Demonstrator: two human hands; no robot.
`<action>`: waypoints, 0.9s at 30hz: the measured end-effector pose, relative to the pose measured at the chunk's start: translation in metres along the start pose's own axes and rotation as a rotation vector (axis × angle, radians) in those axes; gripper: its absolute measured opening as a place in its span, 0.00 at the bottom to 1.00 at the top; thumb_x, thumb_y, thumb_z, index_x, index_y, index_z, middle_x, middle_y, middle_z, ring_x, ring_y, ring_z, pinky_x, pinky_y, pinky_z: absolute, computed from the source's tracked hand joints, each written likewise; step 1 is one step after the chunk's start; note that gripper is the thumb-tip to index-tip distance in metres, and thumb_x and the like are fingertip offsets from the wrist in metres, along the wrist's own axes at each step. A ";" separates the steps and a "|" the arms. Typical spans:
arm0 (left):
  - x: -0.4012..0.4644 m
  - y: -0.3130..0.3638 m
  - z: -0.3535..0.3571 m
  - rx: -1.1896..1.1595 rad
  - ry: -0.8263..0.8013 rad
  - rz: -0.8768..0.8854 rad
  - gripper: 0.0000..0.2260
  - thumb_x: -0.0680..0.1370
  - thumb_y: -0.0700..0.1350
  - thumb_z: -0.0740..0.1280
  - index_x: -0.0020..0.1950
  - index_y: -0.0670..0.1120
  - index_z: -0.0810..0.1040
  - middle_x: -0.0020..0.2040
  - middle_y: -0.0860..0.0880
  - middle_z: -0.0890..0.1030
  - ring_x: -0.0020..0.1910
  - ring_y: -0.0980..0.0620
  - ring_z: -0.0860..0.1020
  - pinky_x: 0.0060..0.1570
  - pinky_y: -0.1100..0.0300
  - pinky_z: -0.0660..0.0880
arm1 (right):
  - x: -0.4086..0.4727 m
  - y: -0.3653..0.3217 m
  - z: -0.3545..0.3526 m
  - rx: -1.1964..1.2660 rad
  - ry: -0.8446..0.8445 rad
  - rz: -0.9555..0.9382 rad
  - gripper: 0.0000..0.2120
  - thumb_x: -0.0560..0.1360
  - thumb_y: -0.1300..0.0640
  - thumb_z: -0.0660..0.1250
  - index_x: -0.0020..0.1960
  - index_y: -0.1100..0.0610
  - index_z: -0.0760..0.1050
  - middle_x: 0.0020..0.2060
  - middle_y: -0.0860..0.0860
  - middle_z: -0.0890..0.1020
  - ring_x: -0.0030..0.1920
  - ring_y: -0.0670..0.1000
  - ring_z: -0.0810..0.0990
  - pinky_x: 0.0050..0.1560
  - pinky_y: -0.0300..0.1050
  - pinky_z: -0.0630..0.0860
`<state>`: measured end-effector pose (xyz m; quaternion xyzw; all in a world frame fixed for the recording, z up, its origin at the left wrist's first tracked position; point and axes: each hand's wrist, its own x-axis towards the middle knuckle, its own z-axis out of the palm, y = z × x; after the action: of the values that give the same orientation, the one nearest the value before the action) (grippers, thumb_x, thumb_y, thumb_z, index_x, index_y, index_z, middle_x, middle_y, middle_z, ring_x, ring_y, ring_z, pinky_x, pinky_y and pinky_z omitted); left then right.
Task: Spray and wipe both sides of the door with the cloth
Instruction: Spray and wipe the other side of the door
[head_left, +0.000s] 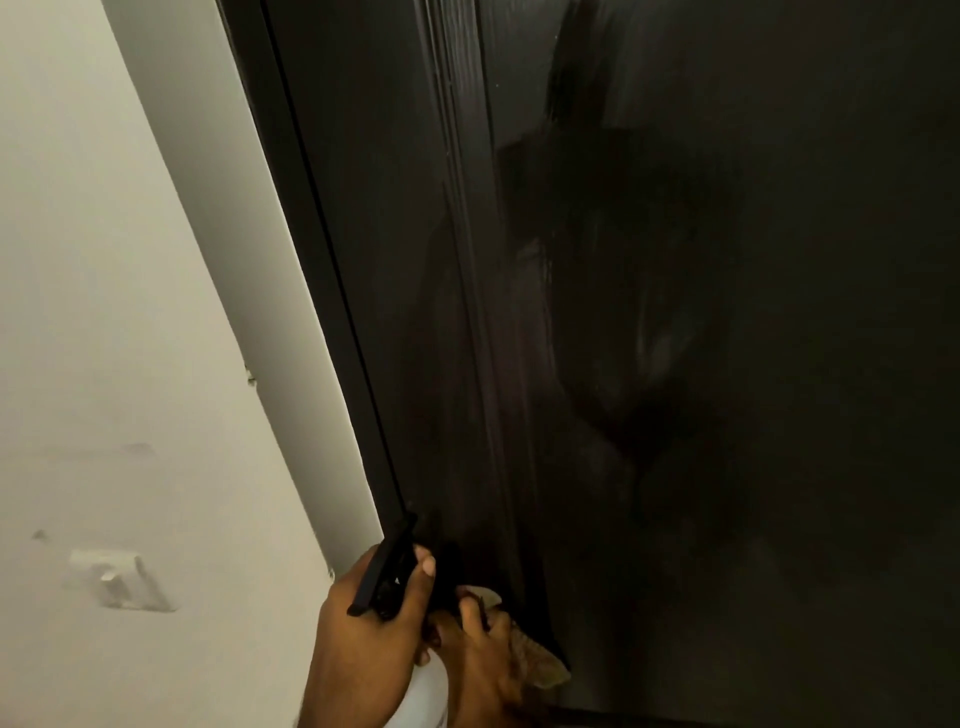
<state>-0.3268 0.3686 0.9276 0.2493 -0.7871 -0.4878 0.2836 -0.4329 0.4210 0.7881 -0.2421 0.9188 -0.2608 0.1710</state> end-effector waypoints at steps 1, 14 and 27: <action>0.004 -0.003 -0.001 -0.006 -0.015 0.017 0.16 0.76 0.61 0.69 0.58 0.54 0.82 0.46 0.42 0.88 0.45 0.37 0.86 0.56 0.41 0.84 | -0.004 0.007 0.006 -0.038 0.026 0.002 0.27 0.75 0.31 0.59 0.72 0.35 0.73 0.77 0.46 0.63 0.73 0.67 0.71 0.73 0.72 0.66; 0.001 -0.033 -0.029 0.009 -0.089 0.078 0.11 0.81 0.53 0.69 0.60 0.51 0.82 0.37 0.42 0.85 0.30 0.47 0.84 0.39 0.61 0.78 | -0.007 0.051 0.084 0.535 0.719 -0.048 0.12 0.82 0.47 0.66 0.64 0.43 0.80 0.61 0.35 0.72 0.60 0.48 0.79 0.62 0.30 0.74; -0.001 -0.037 -0.035 -0.060 -0.108 0.202 0.02 0.82 0.48 0.70 0.52 0.55 0.83 0.27 0.45 0.82 0.24 0.46 0.82 0.35 0.63 0.77 | -0.016 0.015 0.059 2.180 0.004 0.418 0.24 0.86 0.46 0.58 0.69 0.63 0.75 0.61 0.72 0.82 0.62 0.70 0.82 0.67 0.65 0.77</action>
<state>-0.2973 0.3327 0.9068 0.1333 -0.8075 -0.4926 0.2957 -0.3988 0.4174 0.7356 0.1978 0.2206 -0.8957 0.3316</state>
